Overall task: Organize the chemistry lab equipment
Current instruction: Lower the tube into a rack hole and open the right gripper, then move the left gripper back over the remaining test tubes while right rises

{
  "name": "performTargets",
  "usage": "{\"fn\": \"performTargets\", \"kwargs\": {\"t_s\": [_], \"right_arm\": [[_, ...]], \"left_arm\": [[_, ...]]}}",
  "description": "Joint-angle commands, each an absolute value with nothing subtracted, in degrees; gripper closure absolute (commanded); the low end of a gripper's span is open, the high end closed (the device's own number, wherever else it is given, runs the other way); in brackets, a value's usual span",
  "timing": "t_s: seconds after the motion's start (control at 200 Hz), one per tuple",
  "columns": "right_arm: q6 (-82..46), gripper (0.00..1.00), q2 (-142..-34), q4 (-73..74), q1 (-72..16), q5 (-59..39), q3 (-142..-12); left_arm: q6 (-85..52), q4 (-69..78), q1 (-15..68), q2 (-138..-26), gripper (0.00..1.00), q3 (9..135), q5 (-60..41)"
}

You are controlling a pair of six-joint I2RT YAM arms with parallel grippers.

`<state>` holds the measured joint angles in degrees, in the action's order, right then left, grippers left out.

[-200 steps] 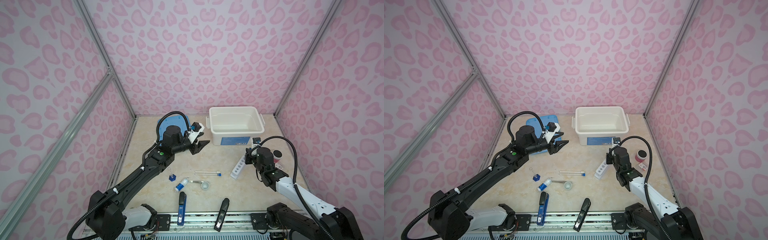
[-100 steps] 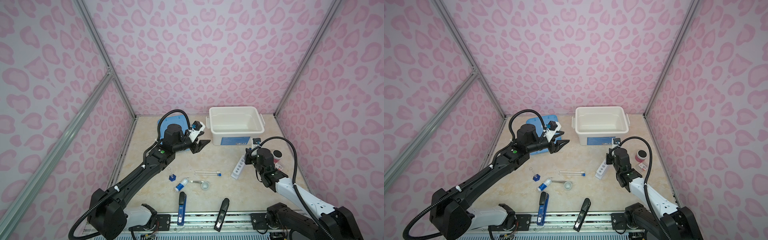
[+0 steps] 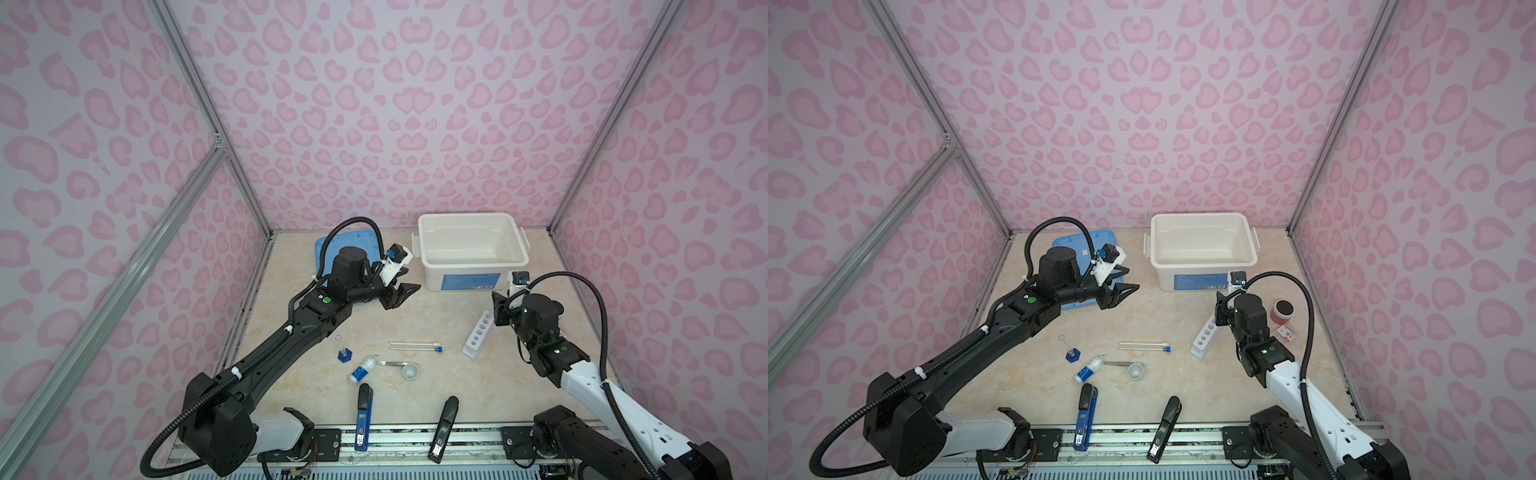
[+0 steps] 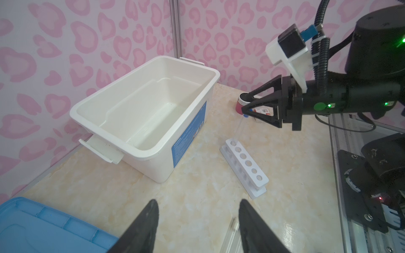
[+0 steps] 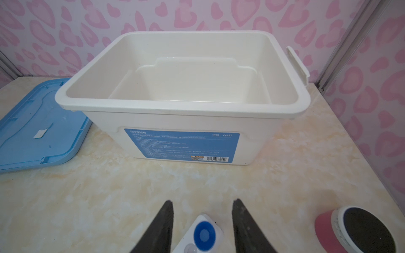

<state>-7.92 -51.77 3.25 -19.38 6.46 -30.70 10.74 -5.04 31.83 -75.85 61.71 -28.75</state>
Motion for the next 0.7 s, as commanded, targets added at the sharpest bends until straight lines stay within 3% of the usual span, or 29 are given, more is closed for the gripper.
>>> {"fn": "performTargets", "kwargs": {"t_s": [0.0, 0.385, 0.695], "right_arm": [[-6.9, 0.55, -49.6, -1.1, -19.2, 6.6, -33.1], [-8.3, 0.55, -46.5, -8.5, -17.2, -1.0, -40.0], [-9.8, 0.55, -45.5, -7.9, -17.2, -2.9, -38.4]], "left_arm": [[13.6, -11.9, 31.7, -76.8, 0.39, 61.5, -29.7], [19.3, -24.3, 33.4, -82.3, 0.40, 62.6, -30.6], [22.8, -26.7, 39.9, -91.1, 0.43, 64.4, -20.9]]}}
